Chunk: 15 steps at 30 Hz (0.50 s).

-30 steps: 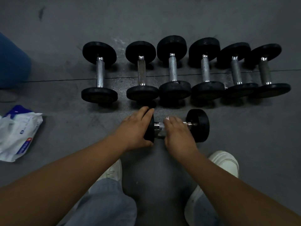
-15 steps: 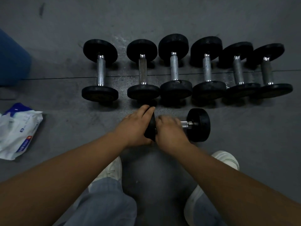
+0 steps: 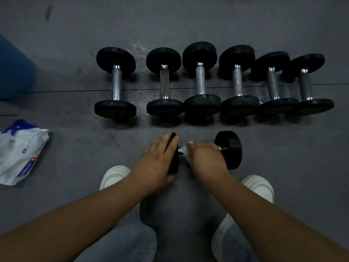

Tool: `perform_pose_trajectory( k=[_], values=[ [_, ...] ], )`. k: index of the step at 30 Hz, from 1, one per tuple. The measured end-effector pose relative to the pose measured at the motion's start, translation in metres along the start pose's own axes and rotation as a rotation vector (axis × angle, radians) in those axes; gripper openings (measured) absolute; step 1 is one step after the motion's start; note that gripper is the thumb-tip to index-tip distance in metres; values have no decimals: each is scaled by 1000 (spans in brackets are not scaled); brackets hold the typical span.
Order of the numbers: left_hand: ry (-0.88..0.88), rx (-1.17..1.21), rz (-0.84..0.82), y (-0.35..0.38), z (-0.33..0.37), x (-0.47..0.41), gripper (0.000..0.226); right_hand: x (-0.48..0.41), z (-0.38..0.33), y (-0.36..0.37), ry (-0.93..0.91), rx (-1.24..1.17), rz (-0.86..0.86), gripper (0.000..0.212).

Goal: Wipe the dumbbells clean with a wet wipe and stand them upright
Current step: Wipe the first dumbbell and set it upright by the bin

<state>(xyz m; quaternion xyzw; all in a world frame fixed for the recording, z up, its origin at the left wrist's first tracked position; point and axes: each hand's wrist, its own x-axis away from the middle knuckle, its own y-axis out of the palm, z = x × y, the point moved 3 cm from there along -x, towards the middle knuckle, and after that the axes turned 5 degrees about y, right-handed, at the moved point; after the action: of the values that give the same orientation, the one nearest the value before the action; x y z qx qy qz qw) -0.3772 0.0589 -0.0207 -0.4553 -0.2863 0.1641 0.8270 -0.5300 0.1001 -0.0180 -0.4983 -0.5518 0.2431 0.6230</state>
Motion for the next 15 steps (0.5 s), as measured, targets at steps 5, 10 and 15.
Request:
perform_pose_trajectory(
  k=[5,10,15],
  values=[
    [60,9,118,-12,5,11,91,25,3,9,160,-168,3,26],
    [88,-7,-94,7,6,17,121,50,11,12,321,-375,55,39],
    [187,-12,-78,8,7,26,109,62,23,24,386,-504,219,18]
  ],
)
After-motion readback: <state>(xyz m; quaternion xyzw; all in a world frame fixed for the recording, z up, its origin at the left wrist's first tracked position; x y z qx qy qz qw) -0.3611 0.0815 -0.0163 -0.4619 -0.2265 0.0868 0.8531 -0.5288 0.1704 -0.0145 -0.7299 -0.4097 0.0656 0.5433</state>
